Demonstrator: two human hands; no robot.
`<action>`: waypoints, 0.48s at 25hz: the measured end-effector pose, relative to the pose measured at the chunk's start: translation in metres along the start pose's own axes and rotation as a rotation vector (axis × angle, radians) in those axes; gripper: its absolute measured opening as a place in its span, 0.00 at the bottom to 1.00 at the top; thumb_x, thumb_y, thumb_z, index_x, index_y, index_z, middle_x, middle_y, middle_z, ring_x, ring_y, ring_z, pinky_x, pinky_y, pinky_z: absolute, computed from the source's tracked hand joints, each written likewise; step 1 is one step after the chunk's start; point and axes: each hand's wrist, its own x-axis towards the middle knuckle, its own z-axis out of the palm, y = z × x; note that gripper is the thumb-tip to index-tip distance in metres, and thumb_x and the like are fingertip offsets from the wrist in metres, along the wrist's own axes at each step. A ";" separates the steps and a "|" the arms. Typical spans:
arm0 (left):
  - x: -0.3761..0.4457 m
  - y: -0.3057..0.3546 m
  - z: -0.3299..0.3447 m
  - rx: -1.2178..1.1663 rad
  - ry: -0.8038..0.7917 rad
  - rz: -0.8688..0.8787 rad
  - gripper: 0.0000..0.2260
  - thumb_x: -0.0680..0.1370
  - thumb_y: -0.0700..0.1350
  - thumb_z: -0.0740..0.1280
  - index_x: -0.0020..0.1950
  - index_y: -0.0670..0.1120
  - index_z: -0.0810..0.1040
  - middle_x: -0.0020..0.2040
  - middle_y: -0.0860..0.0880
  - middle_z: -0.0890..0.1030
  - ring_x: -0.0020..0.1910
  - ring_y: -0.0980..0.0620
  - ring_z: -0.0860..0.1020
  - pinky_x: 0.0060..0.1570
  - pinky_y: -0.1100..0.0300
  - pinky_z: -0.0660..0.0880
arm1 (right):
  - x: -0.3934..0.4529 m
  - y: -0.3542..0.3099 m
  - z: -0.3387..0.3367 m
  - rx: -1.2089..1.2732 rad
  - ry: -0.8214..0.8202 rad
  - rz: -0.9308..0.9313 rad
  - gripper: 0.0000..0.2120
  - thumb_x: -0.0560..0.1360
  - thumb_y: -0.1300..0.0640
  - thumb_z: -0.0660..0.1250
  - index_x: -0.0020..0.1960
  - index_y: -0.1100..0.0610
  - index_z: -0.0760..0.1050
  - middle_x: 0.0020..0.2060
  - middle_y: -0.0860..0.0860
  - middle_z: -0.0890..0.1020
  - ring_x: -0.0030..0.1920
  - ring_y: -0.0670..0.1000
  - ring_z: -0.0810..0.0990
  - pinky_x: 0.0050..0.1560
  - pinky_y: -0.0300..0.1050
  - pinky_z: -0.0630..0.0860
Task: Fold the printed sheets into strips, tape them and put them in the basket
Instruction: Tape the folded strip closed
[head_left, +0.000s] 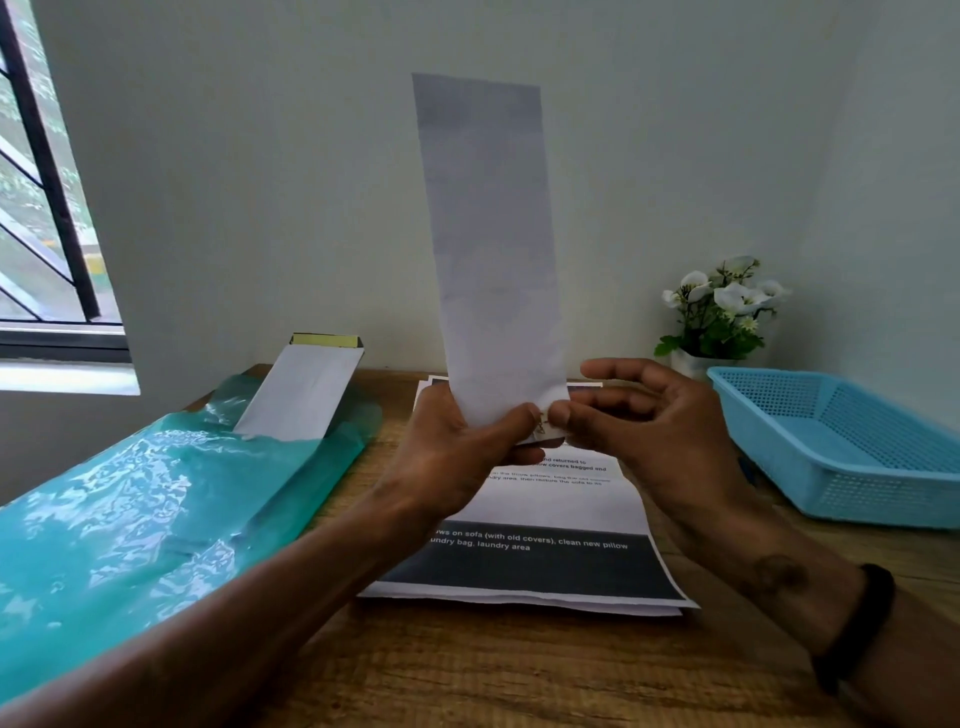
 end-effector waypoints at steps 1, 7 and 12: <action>0.000 -0.001 -0.001 0.000 -0.015 -0.004 0.11 0.77 0.38 0.74 0.59 0.45 0.81 0.51 0.44 0.88 0.47 0.44 0.88 0.45 0.54 0.86 | 0.001 0.001 -0.001 0.040 -0.004 0.034 0.23 0.67 0.62 0.81 0.60 0.59 0.80 0.45 0.53 0.89 0.47 0.53 0.89 0.48 0.49 0.86; 0.002 -0.006 -0.005 -0.013 -0.015 -0.020 0.23 0.71 0.40 0.80 0.64 0.41 0.80 0.50 0.44 0.88 0.47 0.43 0.88 0.51 0.50 0.85 | 0.003 0.001 -0.001 0.206 -0.016 0.144 0.25 0.61 0.60 0.80 0.57 0.62 0.80 0.44 0.57 0.89 0.46 0.57 0.89 0.43 0.45 0.86; 0.004 -0.006 -0.007 -0.136 -0.025 -0.074 0.22 0.71 0.37 0.77 0.64 0.37 0.79 0.52 0.38 0.87 0.50 0.36 0.87 0.53 0.47 0.85 | 0.005 -0.001 0.000 0.353 -0.015 0.238 0.23 0.60 0.64 0.78 0.55 0.64 0.80 0.44 0.61 0.88 0.43 0.58 0.88 0.44 0.47 0.86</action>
